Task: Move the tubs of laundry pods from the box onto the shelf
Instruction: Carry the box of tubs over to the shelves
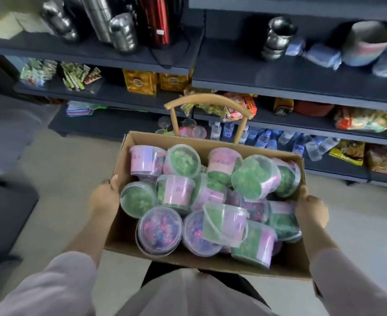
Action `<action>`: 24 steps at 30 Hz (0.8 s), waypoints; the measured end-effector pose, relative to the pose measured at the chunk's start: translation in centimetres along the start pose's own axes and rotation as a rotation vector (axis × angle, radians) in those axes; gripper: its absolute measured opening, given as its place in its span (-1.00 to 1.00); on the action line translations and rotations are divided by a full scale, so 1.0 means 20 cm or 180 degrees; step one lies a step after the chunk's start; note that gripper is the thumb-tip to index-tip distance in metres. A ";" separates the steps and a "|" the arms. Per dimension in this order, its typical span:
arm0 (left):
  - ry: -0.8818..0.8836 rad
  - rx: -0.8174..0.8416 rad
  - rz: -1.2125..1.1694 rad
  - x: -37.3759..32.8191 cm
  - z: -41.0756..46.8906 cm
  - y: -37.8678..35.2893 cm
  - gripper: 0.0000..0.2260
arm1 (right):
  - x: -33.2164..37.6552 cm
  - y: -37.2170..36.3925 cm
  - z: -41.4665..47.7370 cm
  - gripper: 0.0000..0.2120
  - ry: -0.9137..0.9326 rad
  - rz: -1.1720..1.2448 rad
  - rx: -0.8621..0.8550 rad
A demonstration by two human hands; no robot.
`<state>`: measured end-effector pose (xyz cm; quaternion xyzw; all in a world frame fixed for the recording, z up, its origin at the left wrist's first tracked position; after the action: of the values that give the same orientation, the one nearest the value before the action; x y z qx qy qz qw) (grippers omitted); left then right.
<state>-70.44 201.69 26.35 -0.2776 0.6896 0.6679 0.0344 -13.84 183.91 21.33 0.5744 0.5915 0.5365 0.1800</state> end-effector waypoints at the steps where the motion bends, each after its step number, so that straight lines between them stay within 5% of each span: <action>1: 0.0045 0.0019 0.0014 -0.03 0.07 -0.03 -0.51 | 0.07 -0.03 0.06 -0.31 -0.0002 -0.0021 -0.0004; 8: 0.0326 0.0225 0.0130 -0.10 0.58 -0.41 -0.53 | 0.37 -0.38 0.45 -0.31 -0.0067 -0.0226 -0.0083; 24: -0.0075 0.0365 0.0355 -0.14 1.42 -1.09 -0.52 | 0.56 -0.97 0.87 -0.29 -0.0333 -0.0397 -0.0355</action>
<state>-67.93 230.36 4.89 -0.2286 0.7407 0.6315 0.0211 -11.90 205.78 3.18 0.5528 0.5850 0.5256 0.2755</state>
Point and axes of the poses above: each hand's wrist, its own z-axis towards the middle knuckle, its own y-axis out of the back of the hand, x = y × z, the point moved 9 cm from there along z, towards the middle knuckle
